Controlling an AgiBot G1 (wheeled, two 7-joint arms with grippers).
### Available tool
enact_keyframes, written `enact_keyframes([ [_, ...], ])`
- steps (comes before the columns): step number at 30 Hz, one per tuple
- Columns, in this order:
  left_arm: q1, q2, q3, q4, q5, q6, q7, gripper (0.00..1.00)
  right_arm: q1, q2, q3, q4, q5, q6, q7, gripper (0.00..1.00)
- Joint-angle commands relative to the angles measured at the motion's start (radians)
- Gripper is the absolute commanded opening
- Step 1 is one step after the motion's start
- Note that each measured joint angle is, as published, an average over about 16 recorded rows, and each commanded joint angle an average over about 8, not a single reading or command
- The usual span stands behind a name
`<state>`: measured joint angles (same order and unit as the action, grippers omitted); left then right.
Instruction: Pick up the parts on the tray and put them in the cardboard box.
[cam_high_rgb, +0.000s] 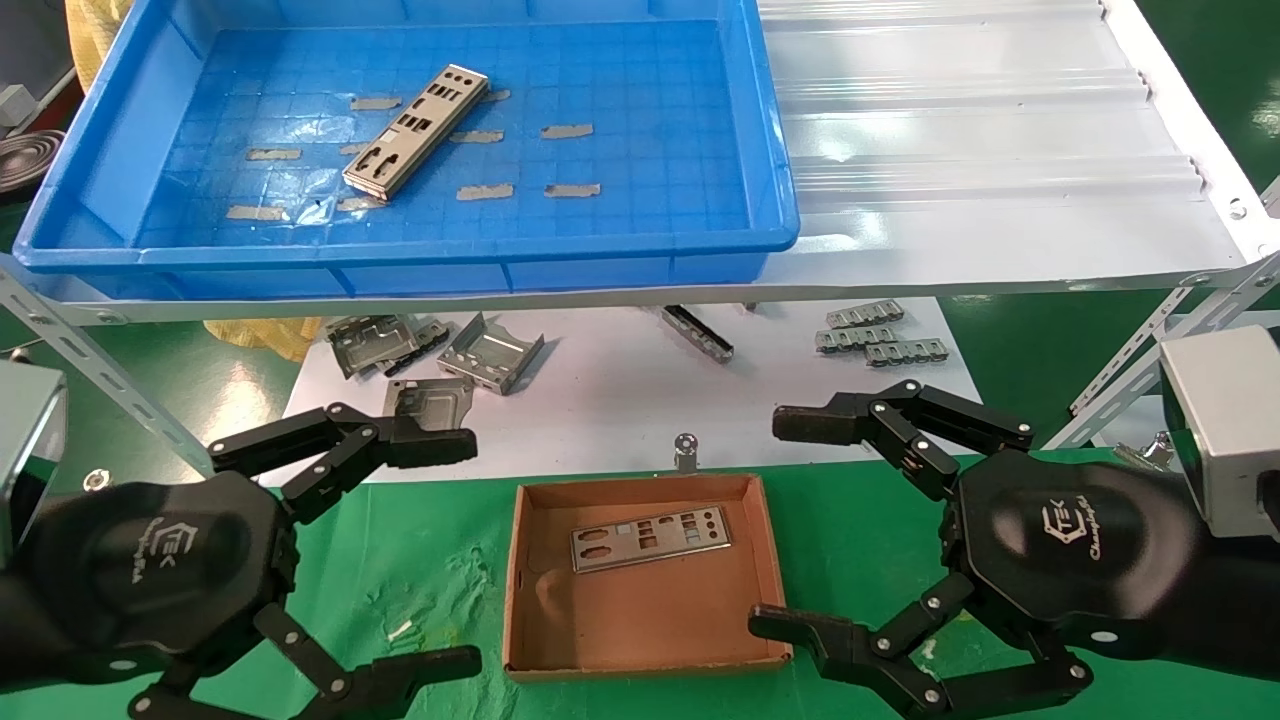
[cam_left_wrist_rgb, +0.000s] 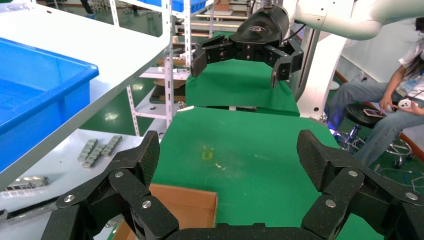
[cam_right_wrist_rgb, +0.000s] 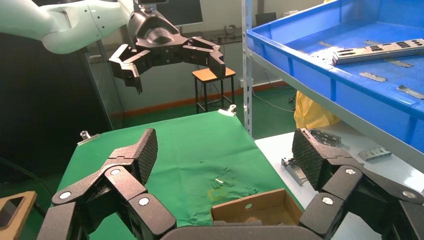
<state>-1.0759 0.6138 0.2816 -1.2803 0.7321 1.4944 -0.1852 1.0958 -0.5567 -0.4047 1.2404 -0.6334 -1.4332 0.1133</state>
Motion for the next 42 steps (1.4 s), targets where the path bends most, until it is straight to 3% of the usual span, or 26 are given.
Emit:
enact_keyframes([
  [1,0.0,0.0,0.0,0.0,0.0,0.0,0.0,1.0,0.0,0.0,0.0,0.0,0.0,0.0,0.0,1.0],
  [16,0.0,0.0,0.0,0.0,0.0,0.0,0.0,1.0,0.0,0.0,0.0,0.0,0.0,0.0,0.0,1.0],
  [24,0.0,0.0,0.0,0.0,0.0,0.0,0.0,1.0,0.0,0.0,0.0,0.0,0.0,0.0,0.0,0.0],
  [42,0.0,0.0,0.0,0.0,0.0,0.0,0.0,1.0,0.0,0.0,0.0,0.0,0.0,0.0,0.0,0.0],
])
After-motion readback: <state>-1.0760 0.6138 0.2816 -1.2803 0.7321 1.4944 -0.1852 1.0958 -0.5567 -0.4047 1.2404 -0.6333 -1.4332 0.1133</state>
